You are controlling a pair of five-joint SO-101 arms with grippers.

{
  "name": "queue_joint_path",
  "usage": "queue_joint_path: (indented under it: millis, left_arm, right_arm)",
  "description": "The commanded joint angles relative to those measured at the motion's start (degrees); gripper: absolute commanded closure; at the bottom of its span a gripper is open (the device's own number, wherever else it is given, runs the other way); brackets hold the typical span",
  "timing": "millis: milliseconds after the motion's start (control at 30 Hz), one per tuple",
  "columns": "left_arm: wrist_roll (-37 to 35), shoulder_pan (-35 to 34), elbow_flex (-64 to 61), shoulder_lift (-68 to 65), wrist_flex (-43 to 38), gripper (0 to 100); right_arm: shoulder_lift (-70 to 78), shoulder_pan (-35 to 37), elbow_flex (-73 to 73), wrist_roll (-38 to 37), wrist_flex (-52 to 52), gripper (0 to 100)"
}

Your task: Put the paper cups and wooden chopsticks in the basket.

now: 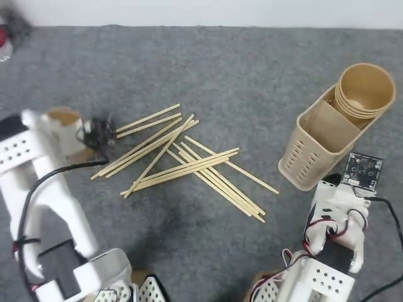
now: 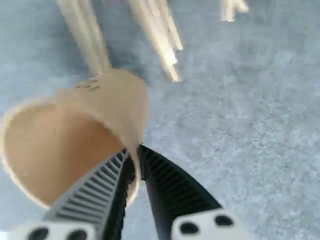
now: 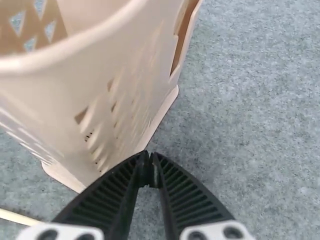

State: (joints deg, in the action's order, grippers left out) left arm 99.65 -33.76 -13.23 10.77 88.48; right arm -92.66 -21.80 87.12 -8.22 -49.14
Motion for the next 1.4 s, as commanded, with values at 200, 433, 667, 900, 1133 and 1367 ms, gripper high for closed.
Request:
queue_joint_path:
  millis: [200, 433, 667, 900, 1133, 1367]
  left_arm:
    - [-27.2, 24.2, 36.0, 1.2, 11.9, 99]
    - [-55.3, 50.5, 48.0, 0.6, -0.8, 99]
    - [-65.3, 68.7, 42.3, -4.5, -20.8, 99]
    - [-65.5, 77.3, 40.7, -17.1, -33.6, 99]
    - [-65.2, 78.7, 42.4, -31.7, -42.5, 99]
    - [-65.2, 79.9, 54.5, -39.6, -36.7, 99]
  right_arm:
    - [-0.1, 0.0, -0.7, -0.8, 1.2, 99.1]
    - [-3.6, -8.1, -1.1, 3.9, 1.9, 99.1]
    - [-11.6, -17.6, 0.5, 12.0, 0.7, 99.0]
    - [-11.3, -17.5, 0.8, 12.0, 0.7, 99.0]
    - [-11.3, -17.2, 0.9, 12.0, 0.7, 99.0]
    - [-11.3, -14.1, 2.0, 8.9, 2.0, 99.1]
